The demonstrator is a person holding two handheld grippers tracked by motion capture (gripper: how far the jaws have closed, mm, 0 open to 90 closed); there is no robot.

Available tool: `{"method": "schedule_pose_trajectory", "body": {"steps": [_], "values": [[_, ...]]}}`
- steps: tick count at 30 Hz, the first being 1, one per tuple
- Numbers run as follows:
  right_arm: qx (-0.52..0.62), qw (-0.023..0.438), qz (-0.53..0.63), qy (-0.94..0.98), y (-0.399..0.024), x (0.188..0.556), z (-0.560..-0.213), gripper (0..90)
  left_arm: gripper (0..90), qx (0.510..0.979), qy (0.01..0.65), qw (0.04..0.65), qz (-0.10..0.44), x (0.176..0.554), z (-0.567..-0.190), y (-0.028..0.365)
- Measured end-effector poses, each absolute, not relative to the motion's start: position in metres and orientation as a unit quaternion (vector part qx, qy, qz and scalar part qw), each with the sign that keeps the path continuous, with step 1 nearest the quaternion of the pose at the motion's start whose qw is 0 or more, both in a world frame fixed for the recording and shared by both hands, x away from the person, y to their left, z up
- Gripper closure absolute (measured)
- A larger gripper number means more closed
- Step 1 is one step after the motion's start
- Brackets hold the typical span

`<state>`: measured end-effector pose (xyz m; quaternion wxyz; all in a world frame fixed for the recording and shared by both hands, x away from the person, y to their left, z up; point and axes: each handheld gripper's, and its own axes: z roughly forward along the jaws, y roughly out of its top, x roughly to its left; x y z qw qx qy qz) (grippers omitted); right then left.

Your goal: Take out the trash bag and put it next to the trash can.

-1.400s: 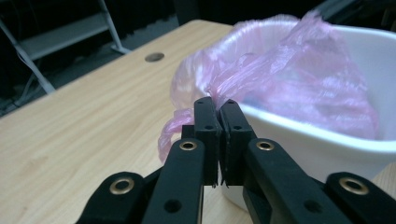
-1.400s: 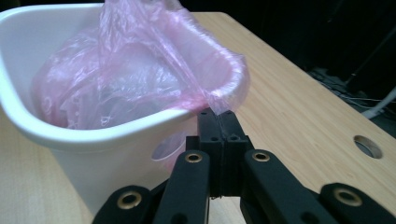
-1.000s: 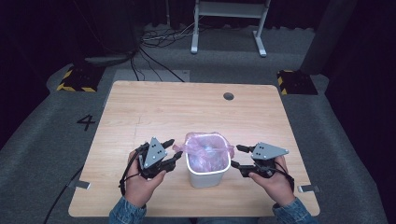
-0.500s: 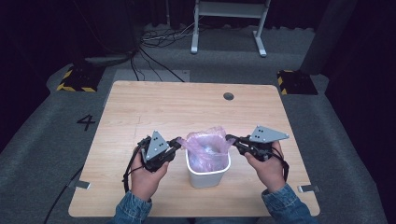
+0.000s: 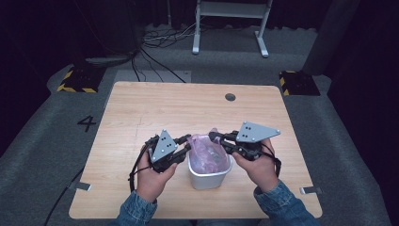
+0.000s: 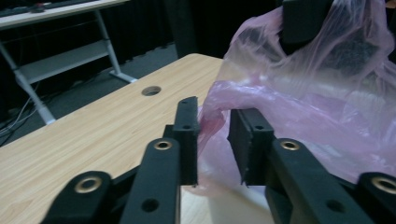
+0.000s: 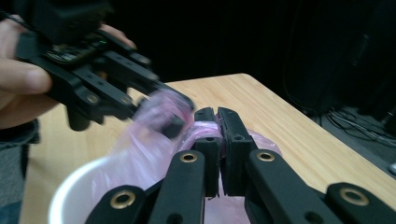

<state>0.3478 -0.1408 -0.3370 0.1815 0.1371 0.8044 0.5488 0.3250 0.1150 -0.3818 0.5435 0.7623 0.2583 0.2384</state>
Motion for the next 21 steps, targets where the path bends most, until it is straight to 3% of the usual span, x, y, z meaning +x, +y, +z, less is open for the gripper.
{"method": "schedule_pose_trajectory", "body": {"steps": [4,9,13,19,21], "values": [[0.111,0.174,0.54,0.816,-0.127,0.342,-0.334,87.6,54.8,0.771,0.225,0.551,0.226,0.325,-0.381,0.106],[0.087,0.153,0.526,0.832,-0.113,0.339,-0.335,87.4,47.0,0.78,0.203,0.548,0.225,0.327,-0.382,0.094],[0.081,0.138,0.523,0.837,-0.108,0.34,-0.339,87.5,46.8,0.791,0.193,0.537,0.22,0.329,-0.382,0.086],[0.075,0.138,0.53,0.833,-0.108,0.338,-0.342,86.0,77.8,0.805,0.196,0.528,0.185,0.328,-0.381,0.082],[0.079,0.146,0.535,0.828,-0.113,0.337,-0.342,78.9,86.0,0.808,0.203,0.525,0.175,0.328,-0.38,0.082]]}}
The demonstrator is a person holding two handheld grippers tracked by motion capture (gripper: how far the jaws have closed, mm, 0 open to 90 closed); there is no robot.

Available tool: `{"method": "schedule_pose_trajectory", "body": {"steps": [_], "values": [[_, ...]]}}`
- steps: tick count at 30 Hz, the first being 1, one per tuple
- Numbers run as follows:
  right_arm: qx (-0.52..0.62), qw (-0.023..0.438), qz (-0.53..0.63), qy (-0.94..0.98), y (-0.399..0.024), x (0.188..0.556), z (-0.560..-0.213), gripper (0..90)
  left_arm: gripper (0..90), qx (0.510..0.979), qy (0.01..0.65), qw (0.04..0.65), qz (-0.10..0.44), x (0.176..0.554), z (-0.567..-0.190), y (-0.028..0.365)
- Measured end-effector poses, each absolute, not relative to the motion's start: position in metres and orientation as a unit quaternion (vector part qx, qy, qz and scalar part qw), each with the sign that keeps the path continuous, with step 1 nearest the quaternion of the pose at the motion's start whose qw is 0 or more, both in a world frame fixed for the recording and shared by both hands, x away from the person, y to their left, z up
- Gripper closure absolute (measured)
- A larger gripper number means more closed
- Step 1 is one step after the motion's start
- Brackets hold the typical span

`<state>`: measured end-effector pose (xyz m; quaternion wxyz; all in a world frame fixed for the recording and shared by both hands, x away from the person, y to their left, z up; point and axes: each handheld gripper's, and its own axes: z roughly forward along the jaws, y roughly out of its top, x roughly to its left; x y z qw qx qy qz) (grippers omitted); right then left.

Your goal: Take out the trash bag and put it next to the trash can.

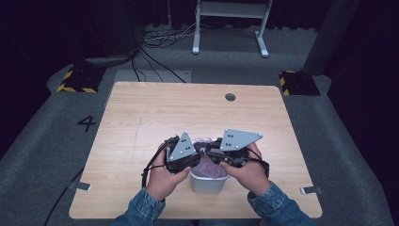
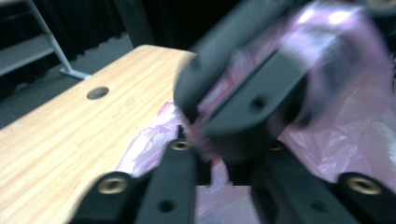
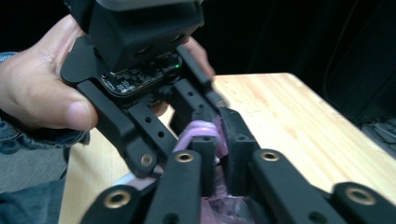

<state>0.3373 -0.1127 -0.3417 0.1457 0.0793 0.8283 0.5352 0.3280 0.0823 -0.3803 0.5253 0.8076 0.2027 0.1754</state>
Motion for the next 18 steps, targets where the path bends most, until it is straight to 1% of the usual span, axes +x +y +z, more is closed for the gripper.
{"method": "schedule_pose_trajectory", "body": {"steps": [1,2,5,6,8,9,11,13,14,15,18], "values": [[0.084,0.153,0.537,0.825,-0.116,0.336,-0.341,71.3,87.3,0.807,0.207,0.527,0.168,0.328,-0.38,0.083],[0.089,0.162,0.537,0.823,-0.12,0.335,-0.34,66.1,87.9,0.805,0.21,0.529,0.168,0.328,-0.379,0.084],[0.105,0.184,0.537,0.816,-0.137,0.332,-0.336,54.4,88.3,0.798,0.21,0.539,0.168,0.328,-0.378,0.085],[0.115,0.187,0.535,0.816,-0.143,0.331,-0.335,49.5,88.3,0.797,0.209,0.541,0.168,0.328,-0.377,0.086],[0.134,0.186,0.523,0.821,-0.155,0.33,-0.334,42.8,88.4,0.796,0.21,0.541,0.175,0.326,-0.376,0.085],[0.142,0.18,0.517,0.825,-0.161,0.33,-0.334,40.2,88.4,0.795,0.21,0.541,0.176,0.326,-0.376,0.086],[0.155,0.175,0.518,0.823,-0.176,0.329,-0.335,39.5,88.5,0.793,0.211,0.543,0.179,0.325,-0.375,0.086],[0.178,0.165,0.517,0.821,-0.196,0.329,-0.337,36.3,88.5,0.791,0.211,0.545,0.18,0.324,-0.374,0.086],[0.178,0.165,0.517,0.821,-0.196,0.329,-0.337,36.3,88.5,0.79,0.211,0.546,0.181,0.324,-0.373,0.086],[0.182,0.156,0.519,0.821,-0.199,0.33,-0.339,36.2,88.5,0.789,0.212,0.547,0.181,0.324,-0.372,0.086],[0.182,0.112,0.512,0.832,-0.194,0.331,-0.348,32.0,88.4,0.787,0.215,0.549,0.184,0.323,-0.37,0.083]]}}
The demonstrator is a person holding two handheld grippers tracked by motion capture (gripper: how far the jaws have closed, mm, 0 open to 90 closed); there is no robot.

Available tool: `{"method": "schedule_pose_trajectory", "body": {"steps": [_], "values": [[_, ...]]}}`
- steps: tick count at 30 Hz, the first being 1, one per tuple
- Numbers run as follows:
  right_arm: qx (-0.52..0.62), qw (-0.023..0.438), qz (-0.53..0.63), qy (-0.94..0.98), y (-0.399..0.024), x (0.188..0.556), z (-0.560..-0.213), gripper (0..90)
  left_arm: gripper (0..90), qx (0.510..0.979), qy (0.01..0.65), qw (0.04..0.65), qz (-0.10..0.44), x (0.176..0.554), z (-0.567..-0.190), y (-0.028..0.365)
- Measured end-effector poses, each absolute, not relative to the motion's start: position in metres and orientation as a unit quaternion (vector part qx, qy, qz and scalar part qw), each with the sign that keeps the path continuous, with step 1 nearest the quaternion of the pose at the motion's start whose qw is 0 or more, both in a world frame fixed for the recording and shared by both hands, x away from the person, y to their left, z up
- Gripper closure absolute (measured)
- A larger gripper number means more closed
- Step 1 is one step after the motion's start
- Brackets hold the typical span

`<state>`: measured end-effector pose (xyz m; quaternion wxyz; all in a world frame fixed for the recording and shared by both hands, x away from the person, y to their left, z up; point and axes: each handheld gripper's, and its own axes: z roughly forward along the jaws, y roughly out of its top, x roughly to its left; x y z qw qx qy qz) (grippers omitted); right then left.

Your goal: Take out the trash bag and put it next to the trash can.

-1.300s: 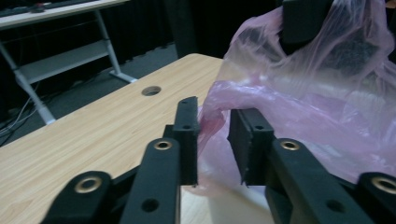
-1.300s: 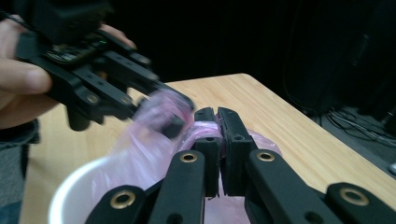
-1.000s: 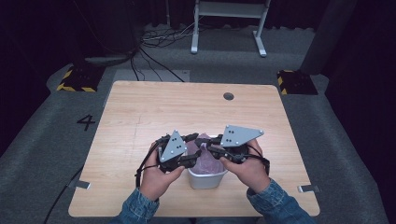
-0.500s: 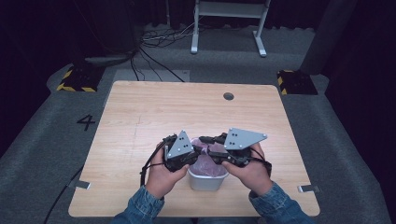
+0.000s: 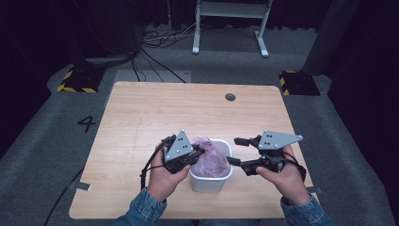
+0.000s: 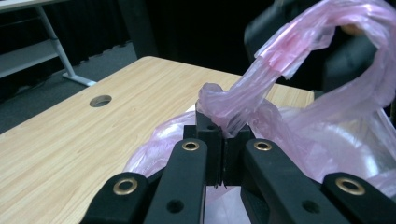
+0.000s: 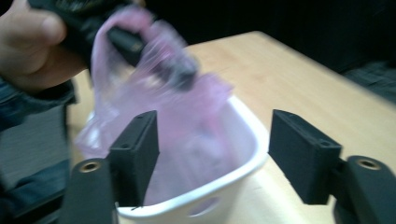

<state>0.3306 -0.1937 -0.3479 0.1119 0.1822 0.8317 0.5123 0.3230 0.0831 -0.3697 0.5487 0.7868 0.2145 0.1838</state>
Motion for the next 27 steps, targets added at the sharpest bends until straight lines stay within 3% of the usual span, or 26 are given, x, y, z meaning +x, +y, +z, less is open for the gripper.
{"method": "schedule_pose_trajectory", "body": {"steps": [6,11,12,13,14,16,18,19,20,23,27], "values": [[0.159,0.102,0.484,0.855,-0.159,0.338,-0.359,28.8,88.1,0.784,0.212,0.556,0.176,0.322,-0.367,0.078],[0.147,0.104,0.459,0.87,-0.134,0.35,-0.362,31.9,88.1,0.783,0.205,0.564,0.163,0.32,-0.365,0.075],[0.138,0.102,0.452,0.875,-0.128,0.351,-0.364,51.5,88.0,0.783,0.204,0.565,0.162,0.32,-0.365,0.075],[0.129,0.096,0.449,0.879,-0.127,0.351,-0.365,61.4,87.9,0.785,0.203,0.563,0.162,0.319,-0.365,0.075],[0.129,0.096,0.449,0.879,-0.127,0.351,-0.365,61.4,87.9,0.786,0.202,0.561,0.164,0.319,-0.365,0.076],[0.122,0.095,0.446,0.881,-0.126,0.351,-0.366,79.6,86.1,0.785,0.203,0.561,0.165,0.319,-0.366,0.078],[0.127,0.091,0.446,0.881,-0.129,0.351,-0.366,86.4,78.0,0.78,0.211,0.563,0.172,0.318,-0.366,0.081],[0.131,0.092,0.451,0.878,-0.131,0.351,-0.366,88.1,60.4,0.777,0.218,0.563,0.178,0.317,-0.367,0.084],[0.131,0.092,0.451,0.878,-0.131,0.351,-0.366,88.1,60.4,0.774,0.226,0.561,0.186,0.316,-0.367,0.086],[0.131,0.098,0.458,0.874,-0.132,0.35,-0.366,88.7,41.6,0.766,0.24,0.563,0.199,0.313,-0.367,0.101],[0.134,0.098,0.468,0.868,-0.134,0.351,-0.369,88.8,34.0,0.761,0.249,0.561,0.211,0.306,-0.365,0.12]]}}
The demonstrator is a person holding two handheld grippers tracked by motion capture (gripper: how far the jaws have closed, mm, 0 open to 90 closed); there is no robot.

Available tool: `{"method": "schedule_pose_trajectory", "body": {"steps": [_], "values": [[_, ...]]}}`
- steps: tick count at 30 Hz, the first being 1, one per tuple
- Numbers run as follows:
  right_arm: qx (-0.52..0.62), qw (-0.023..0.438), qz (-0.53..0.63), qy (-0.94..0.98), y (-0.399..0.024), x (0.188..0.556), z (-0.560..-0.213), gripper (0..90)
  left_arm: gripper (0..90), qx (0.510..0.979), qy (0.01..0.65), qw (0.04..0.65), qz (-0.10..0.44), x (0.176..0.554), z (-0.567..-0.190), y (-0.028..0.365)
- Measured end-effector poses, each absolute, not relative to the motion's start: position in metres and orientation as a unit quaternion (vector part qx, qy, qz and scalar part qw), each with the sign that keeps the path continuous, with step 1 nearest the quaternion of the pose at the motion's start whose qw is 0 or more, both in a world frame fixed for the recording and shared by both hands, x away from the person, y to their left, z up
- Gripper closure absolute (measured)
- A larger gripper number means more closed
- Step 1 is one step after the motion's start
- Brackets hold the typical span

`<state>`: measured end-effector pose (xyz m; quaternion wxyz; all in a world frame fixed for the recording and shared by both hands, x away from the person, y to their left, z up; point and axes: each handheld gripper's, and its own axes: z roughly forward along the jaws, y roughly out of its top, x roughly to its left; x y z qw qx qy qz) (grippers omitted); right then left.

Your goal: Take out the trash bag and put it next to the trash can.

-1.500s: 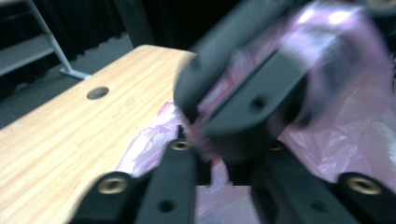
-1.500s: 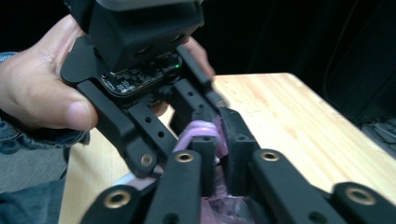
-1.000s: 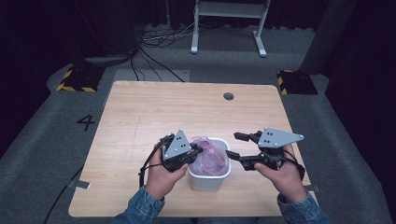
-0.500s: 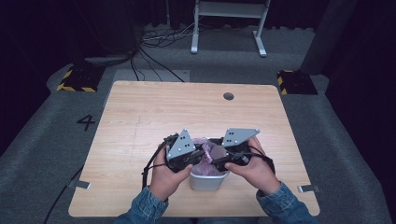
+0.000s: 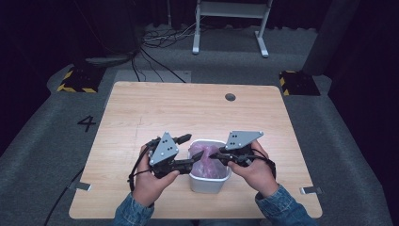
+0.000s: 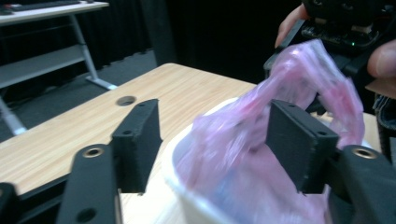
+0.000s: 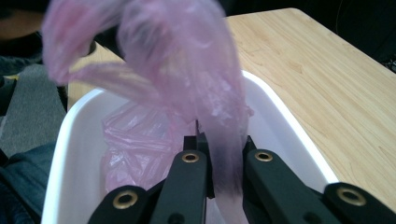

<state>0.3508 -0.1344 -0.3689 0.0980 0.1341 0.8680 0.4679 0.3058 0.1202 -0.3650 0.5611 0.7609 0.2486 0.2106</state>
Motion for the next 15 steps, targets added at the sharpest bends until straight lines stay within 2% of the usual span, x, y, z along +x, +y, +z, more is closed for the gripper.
{"method": "schedule_pose_trajectory", "body": {"steps": [3,9,15], "values": [[0.138,0.1,0.477,0.862,-0.136,0.351,-0.37,88.8,32.1,0.762,0.248,0.561,0.206,0.299,-0.365,0.131],[0.144,0.099,0.489,0.854,-0.141,0.351,-0.37,88.8,31.4,0.786,0.248,0.521,0.223,0.288,-0.38,0.135],[0.15,0.102,0.501,0.846,-0.144,0.352,-0.366,88.8,36.3,0.786,0.248,0.527,0.205,0.289,-0.392,0.13]]}}
